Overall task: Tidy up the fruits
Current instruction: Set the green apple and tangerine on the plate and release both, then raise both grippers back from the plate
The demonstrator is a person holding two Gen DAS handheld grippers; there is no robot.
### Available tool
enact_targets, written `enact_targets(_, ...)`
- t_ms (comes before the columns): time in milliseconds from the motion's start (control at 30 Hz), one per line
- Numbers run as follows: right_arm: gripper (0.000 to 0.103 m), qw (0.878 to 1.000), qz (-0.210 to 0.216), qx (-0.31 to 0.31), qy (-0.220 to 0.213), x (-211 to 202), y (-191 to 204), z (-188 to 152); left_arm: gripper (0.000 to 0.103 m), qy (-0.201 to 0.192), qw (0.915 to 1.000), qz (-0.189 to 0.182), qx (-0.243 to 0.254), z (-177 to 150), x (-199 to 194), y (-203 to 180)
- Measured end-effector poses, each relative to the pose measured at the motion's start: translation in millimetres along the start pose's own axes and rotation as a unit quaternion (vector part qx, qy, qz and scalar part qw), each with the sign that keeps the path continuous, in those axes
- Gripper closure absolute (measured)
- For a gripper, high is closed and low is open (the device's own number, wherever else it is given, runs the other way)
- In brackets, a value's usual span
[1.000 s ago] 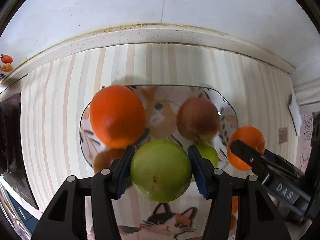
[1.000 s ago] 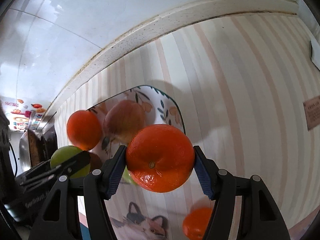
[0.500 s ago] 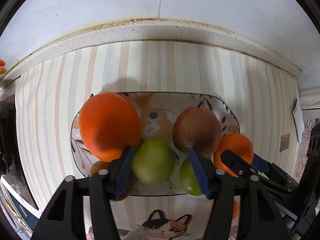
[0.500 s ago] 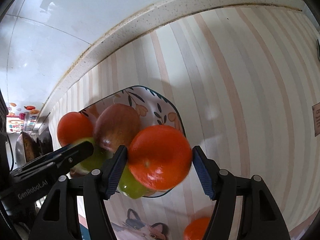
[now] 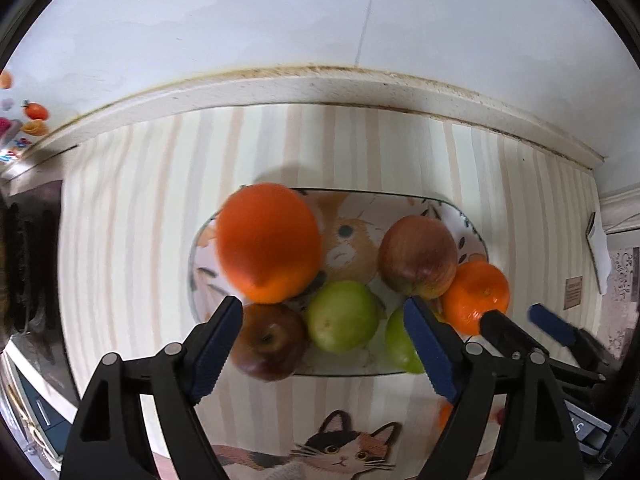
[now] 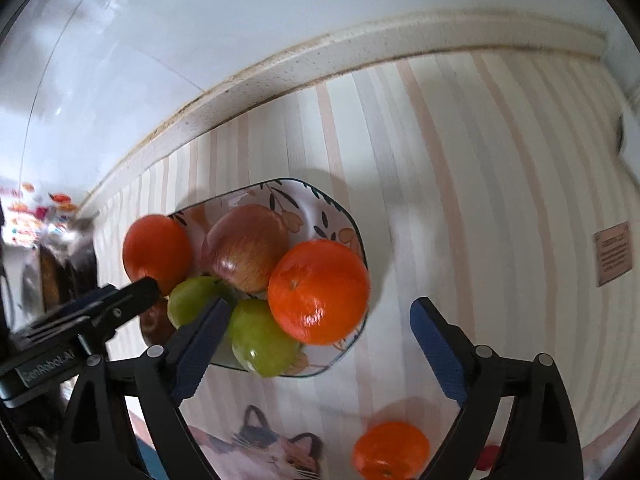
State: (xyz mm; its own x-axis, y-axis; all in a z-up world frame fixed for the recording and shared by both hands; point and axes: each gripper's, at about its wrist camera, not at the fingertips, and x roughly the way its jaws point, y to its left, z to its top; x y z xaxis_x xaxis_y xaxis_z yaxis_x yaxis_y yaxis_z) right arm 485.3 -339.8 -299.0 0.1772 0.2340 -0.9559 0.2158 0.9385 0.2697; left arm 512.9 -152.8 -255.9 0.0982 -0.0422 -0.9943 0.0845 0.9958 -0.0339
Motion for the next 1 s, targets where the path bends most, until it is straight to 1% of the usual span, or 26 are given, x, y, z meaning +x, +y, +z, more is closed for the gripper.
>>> enact_targets(133,0.009,0.999,-0.024,-0.038,-0.011,-13.0,15.0,-17.3,0.021,-0.019,0.9997,0.014,0.000,-21.1,-14.3,11.8)
enact_targets(300,0.009,0.997,-0.037,-0.061,-0.023,-27.9,27.0,-42.6,0.021,-0.039,0.9991,0.016,-0.007,-47.6,-28.5,23.8)
enact_targets(400,0.009,0.996,-0.039,-0.069,-0.034,-40.1,33.0,-58.2,0.021,-0.060,0.9979,0.023,-0.006,-67.0,-42.9,28.2)
enact_targets(633,0.009,0.993,-0.037,-0.085,-0.070,-79.9,48.9,-91.2,0.021,-0.091,0.9957,0.016,-0.003,-100.9,-76.2,34.9)
enact_targets(833,0.009,0.989,-0.039,-0.098,-0.101,-112.8,61.0,-117.0,0.021,-0.129,0.9914,0.018,0.007,-125.8,-108.1,35.9)
enact_targets(1000,0.009,0.986,-0.036,-0.105,-0.127,-142.6,68.8,-136.3,0.021,-0.149,0.9886,0.016,0.012,-144.5,-127.3,38.2)
